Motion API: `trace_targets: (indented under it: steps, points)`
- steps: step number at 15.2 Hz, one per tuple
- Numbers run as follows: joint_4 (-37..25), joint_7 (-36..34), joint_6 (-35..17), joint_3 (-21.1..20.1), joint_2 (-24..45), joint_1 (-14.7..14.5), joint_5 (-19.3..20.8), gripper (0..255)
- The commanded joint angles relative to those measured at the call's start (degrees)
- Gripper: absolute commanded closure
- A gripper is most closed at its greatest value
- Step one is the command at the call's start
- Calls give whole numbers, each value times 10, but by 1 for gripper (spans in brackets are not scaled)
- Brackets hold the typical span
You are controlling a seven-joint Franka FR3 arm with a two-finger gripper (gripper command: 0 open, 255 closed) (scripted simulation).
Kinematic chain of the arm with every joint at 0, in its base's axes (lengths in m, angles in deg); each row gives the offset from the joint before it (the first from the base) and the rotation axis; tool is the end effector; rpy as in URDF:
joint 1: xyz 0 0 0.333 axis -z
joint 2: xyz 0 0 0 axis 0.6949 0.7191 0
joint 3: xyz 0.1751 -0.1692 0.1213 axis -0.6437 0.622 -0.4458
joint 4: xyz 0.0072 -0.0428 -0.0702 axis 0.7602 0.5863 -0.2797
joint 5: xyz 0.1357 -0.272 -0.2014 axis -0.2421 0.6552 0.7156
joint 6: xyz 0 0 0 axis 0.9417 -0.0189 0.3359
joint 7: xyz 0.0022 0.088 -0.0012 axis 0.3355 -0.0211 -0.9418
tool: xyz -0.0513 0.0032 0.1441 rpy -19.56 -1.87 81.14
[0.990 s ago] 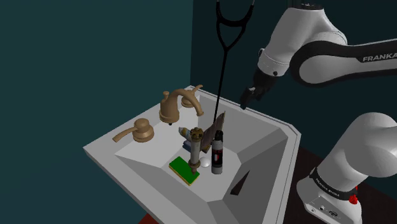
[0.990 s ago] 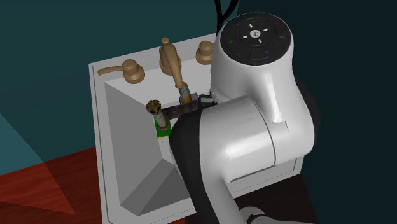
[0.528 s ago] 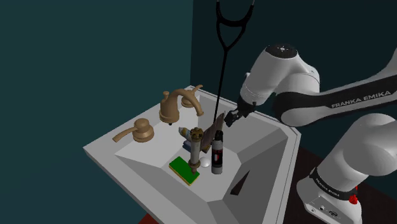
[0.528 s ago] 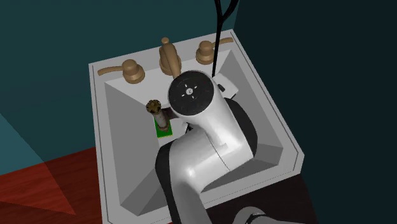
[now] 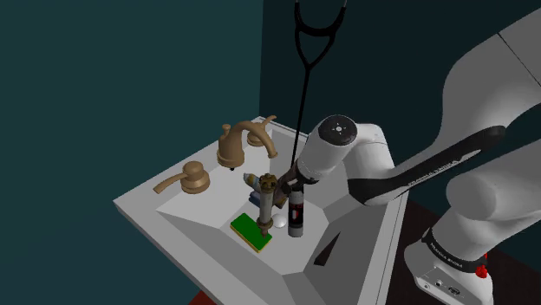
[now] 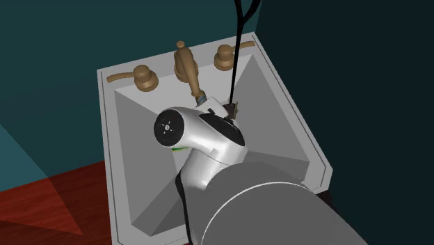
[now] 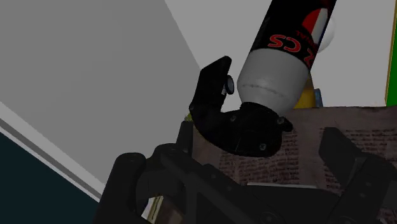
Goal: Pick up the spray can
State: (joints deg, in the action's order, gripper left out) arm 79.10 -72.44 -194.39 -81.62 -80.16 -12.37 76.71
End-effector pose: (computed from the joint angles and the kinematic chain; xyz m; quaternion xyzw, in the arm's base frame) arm 0.3667 0.1906 0.2201 0.9685 -0.0944 0.1937 0.1251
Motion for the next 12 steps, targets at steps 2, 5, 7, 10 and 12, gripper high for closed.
trace_targets:
  steps: [2,5,7,10,12]
  points:
    - [-16,-100,-19,-134,36,140,99,0]
    - [-21,-140,-36,-250,43,261,140,0]
    - [-21,-147,-56,-327,30,338,139,0]
    - [-20,-140,-65,-343,20,353,126,0]
    - [-20,-140,-64,-341,20,350,126,255]
